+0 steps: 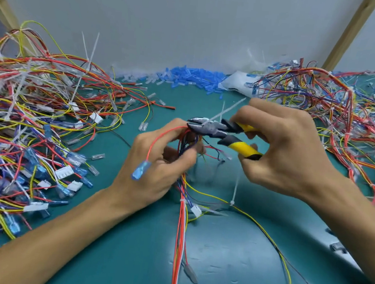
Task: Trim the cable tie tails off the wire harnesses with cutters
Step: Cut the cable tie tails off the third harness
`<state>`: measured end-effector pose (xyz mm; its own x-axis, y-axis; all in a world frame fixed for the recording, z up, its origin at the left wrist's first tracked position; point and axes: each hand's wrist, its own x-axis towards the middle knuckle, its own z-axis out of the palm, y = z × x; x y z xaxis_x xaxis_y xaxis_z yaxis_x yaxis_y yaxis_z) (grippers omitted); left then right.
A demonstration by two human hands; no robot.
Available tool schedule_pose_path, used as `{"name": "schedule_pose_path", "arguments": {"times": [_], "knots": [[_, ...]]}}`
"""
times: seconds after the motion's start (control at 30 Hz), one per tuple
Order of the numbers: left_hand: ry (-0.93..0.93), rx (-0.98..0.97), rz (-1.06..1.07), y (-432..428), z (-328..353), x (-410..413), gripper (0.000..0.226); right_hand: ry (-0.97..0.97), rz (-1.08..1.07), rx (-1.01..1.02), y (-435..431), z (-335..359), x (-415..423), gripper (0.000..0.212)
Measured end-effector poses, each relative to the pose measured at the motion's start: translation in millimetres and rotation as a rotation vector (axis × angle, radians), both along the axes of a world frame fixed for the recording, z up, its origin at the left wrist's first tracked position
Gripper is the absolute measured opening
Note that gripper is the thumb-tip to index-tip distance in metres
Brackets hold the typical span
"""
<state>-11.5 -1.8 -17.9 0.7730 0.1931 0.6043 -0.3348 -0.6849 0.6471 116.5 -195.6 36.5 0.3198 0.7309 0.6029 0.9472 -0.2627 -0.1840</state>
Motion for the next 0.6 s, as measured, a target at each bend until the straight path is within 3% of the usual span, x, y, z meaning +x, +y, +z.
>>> {"name": "schedule_pose_path", "arguments": {"times": [0.1,0.2,0.4,0.47,0.6], "knots": [[-0.018,-0.081,0.032,0.9,2.3,0.9,0.015,-0.089,-0.096,0.041,0.8,-2.8,-3.2,0.029],[-0.063,-0.100,0.123,1.2,3.0,-0.6,0.013,-0.022,-0.093,0.057,5.2,-7.5,-7.0,0.024],[-0.149,-0.131,0.213,-4.9,3.5,-3.5,0.007,0.716,0.142,-0.035,10.0,-13.3,-7.7,0.031],[-0.186,-0.080,0.218,-3.7,4.7,-4.6,0.007,0.831,0.213,0.003,8.3,-10.2,-7.9,0.030],[-0.231,0.023,0.229,-1.9,2.1,-4.6,0.009,0.712,0.183,-0.077,8.5,-8.8,-9.5,0.033]]}}
